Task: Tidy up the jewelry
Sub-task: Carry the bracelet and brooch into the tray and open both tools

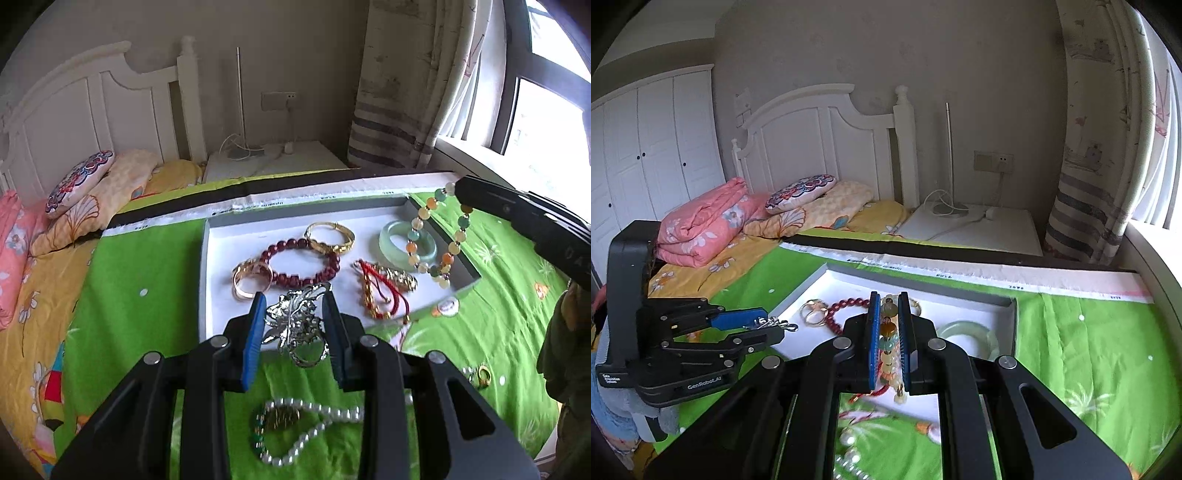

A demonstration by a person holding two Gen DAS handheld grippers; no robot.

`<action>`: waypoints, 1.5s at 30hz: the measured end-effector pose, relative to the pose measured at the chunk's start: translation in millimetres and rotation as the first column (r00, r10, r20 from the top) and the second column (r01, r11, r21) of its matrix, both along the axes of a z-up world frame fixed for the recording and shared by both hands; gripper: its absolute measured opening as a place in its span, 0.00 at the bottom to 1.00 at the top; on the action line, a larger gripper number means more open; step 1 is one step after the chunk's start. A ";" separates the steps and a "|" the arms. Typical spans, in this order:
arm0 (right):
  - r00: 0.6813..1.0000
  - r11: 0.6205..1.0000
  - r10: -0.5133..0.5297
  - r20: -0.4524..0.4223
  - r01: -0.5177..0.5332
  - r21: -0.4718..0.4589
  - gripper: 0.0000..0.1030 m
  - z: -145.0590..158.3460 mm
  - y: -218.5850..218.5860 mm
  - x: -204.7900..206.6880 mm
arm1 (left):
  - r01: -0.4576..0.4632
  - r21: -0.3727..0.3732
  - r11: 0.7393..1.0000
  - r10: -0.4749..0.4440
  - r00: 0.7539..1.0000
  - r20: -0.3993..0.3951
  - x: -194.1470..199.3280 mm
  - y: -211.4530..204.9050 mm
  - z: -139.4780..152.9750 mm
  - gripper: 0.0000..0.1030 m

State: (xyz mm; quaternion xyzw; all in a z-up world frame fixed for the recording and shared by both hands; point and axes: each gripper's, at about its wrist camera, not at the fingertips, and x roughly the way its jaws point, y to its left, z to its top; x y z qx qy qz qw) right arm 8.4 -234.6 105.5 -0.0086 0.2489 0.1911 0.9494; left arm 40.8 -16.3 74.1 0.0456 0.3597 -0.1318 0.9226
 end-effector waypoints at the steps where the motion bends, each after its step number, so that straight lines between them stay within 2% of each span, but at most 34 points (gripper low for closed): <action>1: 1.000 1.000 -0.001 -0.004 0.001 0.001 0.10 -0.3 -0.7 4.8 | -0.003 -0.007 1.000 0.003 1.000 0.000 5.3 -0.5 -0.2 0.30; 7: 0.998 0.999 0.006 -0.068 -0.003 0.039 0.10 -8.1 -4.5 46.5 | -0.021 -0.054 0.998 0.020 0.999 -0.026 33.7 -0.5 -7.3 0.30; 13: 0.993 0.999 -0.009 -0.117 0.014 0.040 0.11 -24.6 0.4 82.4 | -0.046 -0.064 0.997 0.043 0.998 -0.045 53.6 -4.5 -19.8 0.30; 14: 0.991 0.999 -0.013 -0.132 0.020 0.048 0.13 -29.4 -0.7 88.9 | -0.059 -0.061 0.996 0.056 0.997 -0.048 57.3 -4.4 -22.7 0.30; 15: 0.990 0.998 -0.022 -0.139 0.029 0.051 0.24 -32.3 -2.2 93.5 | -0.074 -0.059 0.996 0.071 0.996 -0.047 60.2 -3.5 -25.2 0.36; 16: 0.987 0.997 -0.039 -0.155 0.048 0.056 0.30 -36.7 -5.2 98.1 | -0.087 -0.058 0.995 0.084 0.995 -0.050 62.5 -1.9 -27.3 0.50; 17: 0.984 0.996 -0.047 -0.169 0.060 0.071 0.38 -39.7 -9.6 101.1 | -0.095 -0.062 0.994 0.093 0.995 -0.048 62.7 -0.1 -28.3 0.57; 18: 0.983 0.993 -0.050 -0.178 0.067 0.093 0.42 -41.4 -14.5 101.9 | -0.111 -0.064 0.992 0.109 0.993 -0.039 61.8 2.3 -28.3 0.66; 23: 0.983 0.984 -0.080 -0.167 0.105 0.145 0.43 -34.7 -40.6 83.0 | -0.169 -0.063 0.984 0.168 0.986 -0.021 48.7 19.8 -26.2 0.78; 25: 0.983 0.982 -0.090 -0.160 0.115 0.151 0.44 -29.9 -48.5 69.0 | -0.205 -0.073 0.976 0.205 0.979 -0.013 38.8 28.4 -24.2 0.86; 29: 0.986 0.980 -0.105 -0.126 0.125 0.155 0.57 -22.2 -63.1 28.7 | -0.299 -0.054 0.953 0.300 0.954 0.012 5.4 45.0 -22.9 0.97; 33: 0.988 0.981 -0.095 -0.120 0.113 0.157 0.65 -29.2 -74.3 -13.5 | -0.334 -0.066 0.940 0.332 0.943 -0.031 -33.9 57.8 -35.1 0.98; 38: 0.982 0.978 -0.096 -0.161 0.123 0.167 0.67 -47.4 -90.7 -50.1 | -0.359 -0.108 0.927 0.350 0.932 -0.093 -71.6 70.0 -51.7 0.98; 41: 0.978 0.977 -0.103 -0.181 0.134 0.164 0.67 -55.7 -98.2 -69.2 | -0.366 -0.130 0.922 0.358 0.930 -0.080 -89.4 71.4 -51.4 0.98; 43: 0.976 0.981 -0.082 -0.202 0.115 0.156 0.67 -61.1 -97.4 -81.7 | -0.352 -0.135 0.926 0.345 0.936 -0.074 -98.6 68.1 -51.5 0.98; 45: 0.975 0.990 -0.072 -0.210 0.096 0.107 0.67 -65.9 -91.0 -93.0 | -0.326 -0.117 0.938 0.319 0.945 -0.076 -102.2 62.2 -56.2 0.98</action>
